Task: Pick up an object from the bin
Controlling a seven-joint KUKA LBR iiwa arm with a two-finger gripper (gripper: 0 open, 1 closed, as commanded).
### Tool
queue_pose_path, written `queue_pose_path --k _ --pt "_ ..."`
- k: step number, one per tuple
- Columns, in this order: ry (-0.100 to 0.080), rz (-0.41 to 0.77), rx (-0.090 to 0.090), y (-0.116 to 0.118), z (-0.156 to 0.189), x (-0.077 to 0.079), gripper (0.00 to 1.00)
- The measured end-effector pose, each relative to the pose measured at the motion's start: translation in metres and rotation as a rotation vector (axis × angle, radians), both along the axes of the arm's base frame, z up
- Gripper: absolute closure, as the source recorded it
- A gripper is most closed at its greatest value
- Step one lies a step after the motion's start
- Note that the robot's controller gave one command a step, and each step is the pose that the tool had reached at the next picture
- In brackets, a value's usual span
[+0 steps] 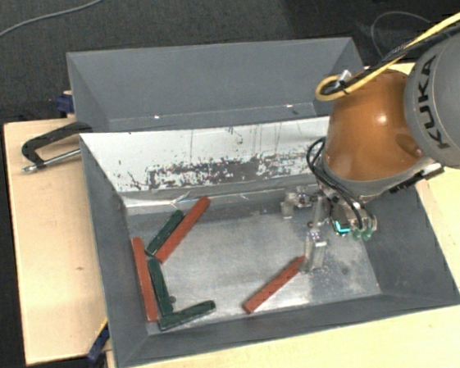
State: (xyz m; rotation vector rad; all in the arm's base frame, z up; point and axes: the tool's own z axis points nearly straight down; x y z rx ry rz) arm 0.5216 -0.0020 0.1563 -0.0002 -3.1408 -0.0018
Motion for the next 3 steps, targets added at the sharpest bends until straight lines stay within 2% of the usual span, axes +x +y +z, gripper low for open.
queue_pose_path --k 1,2,3 --pt "-0.003 0.408 0.000 0.017 -0.085 -0.030 0.00" --pt "-0.002 0.407 0.000 0.017 -0.085 -0.030 1.00" --pt "-0.009 0.563 -0.002 0.007 0.067 -0.005 1.00"
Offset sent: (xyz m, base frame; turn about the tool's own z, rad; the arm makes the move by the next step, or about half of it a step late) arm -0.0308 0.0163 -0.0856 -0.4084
